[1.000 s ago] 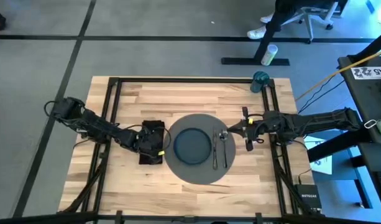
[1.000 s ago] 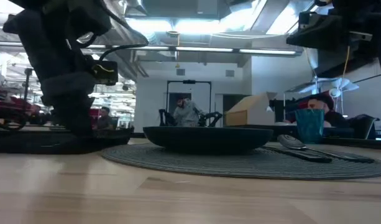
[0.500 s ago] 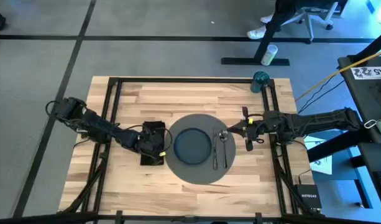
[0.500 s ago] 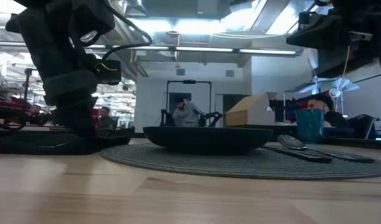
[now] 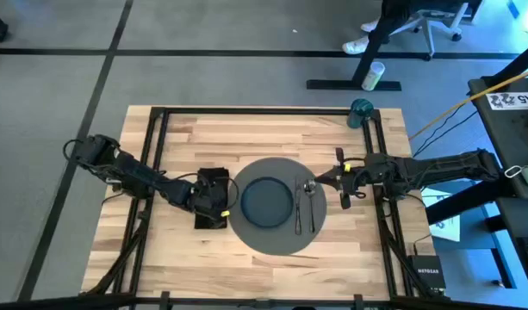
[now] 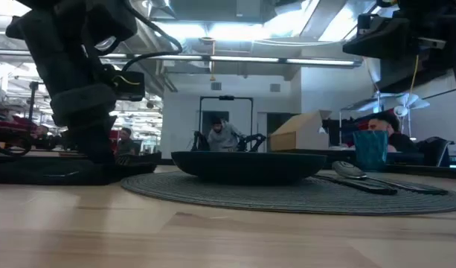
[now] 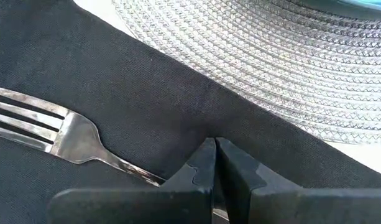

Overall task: Set table place
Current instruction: Move the black table napkin with fork to the left of the gray tablemat, then put the blue cup to the top of the silverware on the gray tablemat

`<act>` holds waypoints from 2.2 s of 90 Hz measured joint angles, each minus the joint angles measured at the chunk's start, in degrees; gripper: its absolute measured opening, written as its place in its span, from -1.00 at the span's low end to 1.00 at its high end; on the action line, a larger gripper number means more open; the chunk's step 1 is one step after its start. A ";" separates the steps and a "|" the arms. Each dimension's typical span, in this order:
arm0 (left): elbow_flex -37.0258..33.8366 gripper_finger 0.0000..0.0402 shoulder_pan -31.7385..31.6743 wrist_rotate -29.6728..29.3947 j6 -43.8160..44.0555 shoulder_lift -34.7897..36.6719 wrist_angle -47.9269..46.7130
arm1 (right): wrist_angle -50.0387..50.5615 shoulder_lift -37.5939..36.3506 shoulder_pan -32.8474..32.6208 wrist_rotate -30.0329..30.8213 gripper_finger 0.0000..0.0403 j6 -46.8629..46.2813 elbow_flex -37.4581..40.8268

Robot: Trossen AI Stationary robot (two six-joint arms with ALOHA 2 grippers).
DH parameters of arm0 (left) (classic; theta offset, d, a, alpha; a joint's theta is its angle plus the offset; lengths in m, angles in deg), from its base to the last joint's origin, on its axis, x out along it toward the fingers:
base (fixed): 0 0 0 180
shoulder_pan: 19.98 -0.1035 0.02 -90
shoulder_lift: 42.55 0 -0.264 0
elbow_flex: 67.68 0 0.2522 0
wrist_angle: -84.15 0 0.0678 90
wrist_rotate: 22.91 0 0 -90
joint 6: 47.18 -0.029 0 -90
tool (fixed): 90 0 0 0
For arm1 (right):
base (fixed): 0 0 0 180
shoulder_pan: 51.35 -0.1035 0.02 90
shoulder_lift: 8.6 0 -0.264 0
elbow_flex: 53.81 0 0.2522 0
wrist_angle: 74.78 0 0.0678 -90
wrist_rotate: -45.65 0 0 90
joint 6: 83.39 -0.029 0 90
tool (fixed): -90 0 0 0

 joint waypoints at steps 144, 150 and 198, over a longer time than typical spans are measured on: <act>4.99 -1.00 -7.50 3.29 -29.71 4.07 19.07 | 0.96 -0.02 0.00 2.95 -1.00 -0.27 -0.02; 2.64 -1.00 -8.54 4.89 -30.01 4.35 23.66 | 1.62 0.00 0.00 2.95 -1.00 -0.27 -0.02; -22.59 -1.00 -10.25 5.86 -29.45 20.38 55.39 | -3.09 -0.04 0.01 -7.63 -1.00 6.30 -0.02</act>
